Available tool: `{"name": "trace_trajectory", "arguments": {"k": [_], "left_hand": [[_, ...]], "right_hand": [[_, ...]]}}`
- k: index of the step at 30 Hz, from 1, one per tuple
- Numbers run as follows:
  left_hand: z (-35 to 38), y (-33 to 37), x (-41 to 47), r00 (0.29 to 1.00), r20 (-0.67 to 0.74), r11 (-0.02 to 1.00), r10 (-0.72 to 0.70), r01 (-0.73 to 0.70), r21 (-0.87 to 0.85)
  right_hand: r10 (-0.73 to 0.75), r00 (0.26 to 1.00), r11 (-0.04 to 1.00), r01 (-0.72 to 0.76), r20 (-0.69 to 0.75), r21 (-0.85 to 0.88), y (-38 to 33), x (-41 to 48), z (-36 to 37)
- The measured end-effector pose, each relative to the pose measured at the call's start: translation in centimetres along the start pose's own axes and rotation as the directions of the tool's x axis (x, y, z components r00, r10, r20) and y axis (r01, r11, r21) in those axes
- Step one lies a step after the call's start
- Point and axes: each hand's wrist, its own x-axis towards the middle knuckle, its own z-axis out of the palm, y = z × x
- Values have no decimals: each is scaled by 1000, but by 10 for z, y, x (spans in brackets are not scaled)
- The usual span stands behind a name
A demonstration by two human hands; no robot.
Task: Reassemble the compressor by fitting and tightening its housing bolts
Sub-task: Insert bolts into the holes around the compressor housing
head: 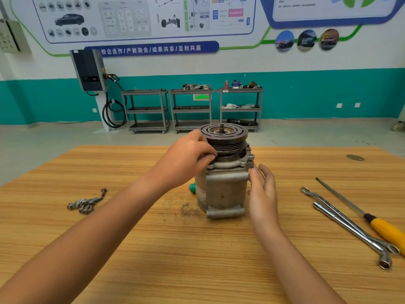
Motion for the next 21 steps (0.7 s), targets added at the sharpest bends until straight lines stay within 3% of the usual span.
{"name": "trace_trajectory", "arguments": {"k": [4, 11, 15, 19, 21], "left_hand": [[8, 0, -10, 992, -126, 996, -20, 9, -92], [11, -8, -20, 989, -147, 993, 28, -45, -113], [13, -17, -31, 985, -174, 973, 10, -50, -225], [-8, -74, -56, 892, -279, 899, -357, 247, -361], [-22, -125, -71, 819, -171, 834, -547, 515, -199]], "right_hand": [[0, 1000, 1000, 0, -1, 1, -1, -1, 2], [0, 1000, 1000, 0, -2, -11, -2, -2, 3], [-1, 1000, 1000, 1, 7, -27, -2, -2, 2], [3, 1000, 1000, -3, -10, -28, 1, -2, 0], [4, 1000, 999, -5, -12, -48, 3, -2, 0]]}}
